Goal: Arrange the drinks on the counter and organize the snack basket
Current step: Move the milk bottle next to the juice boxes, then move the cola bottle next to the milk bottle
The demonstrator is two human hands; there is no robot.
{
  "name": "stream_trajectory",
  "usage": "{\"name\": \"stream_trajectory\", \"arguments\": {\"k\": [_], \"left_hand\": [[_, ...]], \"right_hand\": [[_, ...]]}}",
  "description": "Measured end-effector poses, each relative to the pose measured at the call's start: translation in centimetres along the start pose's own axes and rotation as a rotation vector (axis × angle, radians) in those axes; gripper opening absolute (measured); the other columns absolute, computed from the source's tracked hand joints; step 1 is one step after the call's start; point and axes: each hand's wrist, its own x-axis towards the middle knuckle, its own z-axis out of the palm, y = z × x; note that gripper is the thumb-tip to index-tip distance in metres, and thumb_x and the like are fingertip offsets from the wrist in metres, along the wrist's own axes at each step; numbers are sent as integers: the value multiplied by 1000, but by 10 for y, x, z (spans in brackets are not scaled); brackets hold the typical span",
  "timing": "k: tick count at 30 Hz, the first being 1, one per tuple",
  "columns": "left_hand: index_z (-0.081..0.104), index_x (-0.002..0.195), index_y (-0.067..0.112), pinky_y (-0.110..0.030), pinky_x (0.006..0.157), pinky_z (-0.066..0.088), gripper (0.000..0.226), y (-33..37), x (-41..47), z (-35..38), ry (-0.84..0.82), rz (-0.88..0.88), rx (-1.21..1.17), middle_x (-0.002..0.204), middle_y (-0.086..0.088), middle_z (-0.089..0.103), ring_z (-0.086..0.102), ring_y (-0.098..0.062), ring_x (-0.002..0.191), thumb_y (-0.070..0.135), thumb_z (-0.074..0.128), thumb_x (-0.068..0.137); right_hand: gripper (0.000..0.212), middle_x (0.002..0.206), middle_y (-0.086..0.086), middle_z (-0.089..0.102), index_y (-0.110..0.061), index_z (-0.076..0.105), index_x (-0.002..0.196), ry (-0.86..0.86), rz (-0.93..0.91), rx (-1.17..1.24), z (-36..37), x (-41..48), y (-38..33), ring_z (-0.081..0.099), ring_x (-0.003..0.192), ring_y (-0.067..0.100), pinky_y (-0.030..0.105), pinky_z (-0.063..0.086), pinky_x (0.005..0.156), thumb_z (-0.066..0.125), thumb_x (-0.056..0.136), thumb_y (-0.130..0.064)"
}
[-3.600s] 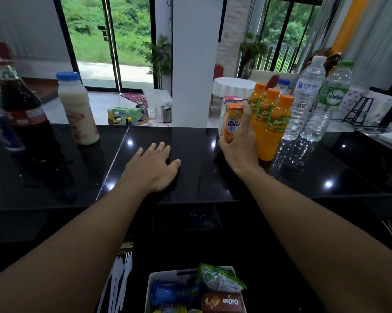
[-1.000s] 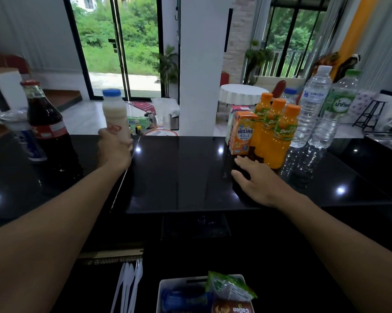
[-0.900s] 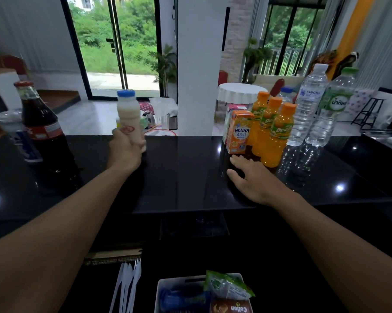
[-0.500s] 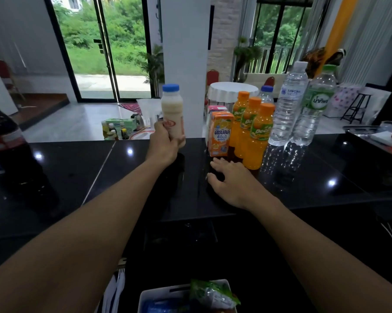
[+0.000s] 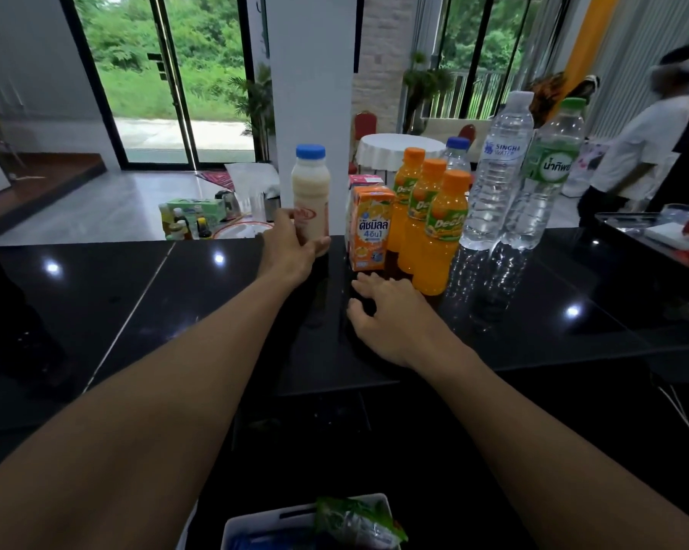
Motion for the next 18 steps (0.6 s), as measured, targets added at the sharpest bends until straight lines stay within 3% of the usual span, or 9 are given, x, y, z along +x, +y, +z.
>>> {"name": "stream_trajectory", "arguments": {"k": [3, 7, 12, 16, 18], "left_hand": [[47, 120, 22, -16, 67, 39, 59, -1, -1, -1, -1, 12, -4, 103, 12, 59, 57, -7, 90, 33, 83, 74], [46, 123, 21, -27, 78, 46, 62, -1, -1, 2, -18, 16, 9, 118, 0, 65, 58, -9, 94, 34, 82, 75], [47, 126, 15, -27, 85, 46, 63, 0, -2, -5, -104, -4, 75, 124, -3, 63, 61, -19, 109, 35, 81, 77], [48, 128, 14, -23, 76, 44, 56, -5, -11, -20, -148, 48, 222, 121, -7, 62, 59, -21, 106, 36, 73, 83], [48, 131, 13, -26, 80, 42, 55, -7, -20, -34, -163, 91, 308, 126, -10, 59, 56, -24, 111, 37, 68, 86]], "right_hand": [[57, 156, -1, 44, -16, 51, 146, 10, -4, -3, 1, 1, 0, 36, 146, 19, 38, 30, 119, 43, 97, -43], [58, 155, -2, 45, -16, 51, 146, 19, -5, 7, 1, 2, 1, 36, 146, 18, 37, 30, 119, 43, 96, -43], [56, 154, -1, 47, -14, 54, 144, 25, -12, 20, 0, 2, 1, 37, 146, 16, 38, 33, 118, 45, 96, -41], [53, 151, 1, 50, -13, 57, 141, 40, -18, 27, -1, 1, -1, 41, 144, 18, 39, 37, 117, 47, 96, -39], [52, 149, 2, 53, -13, 59, 139, 39, -12, 33, -3, 0, -2, 45, 141, 20, 39, 39, 115, 48, 96, -38]]}}
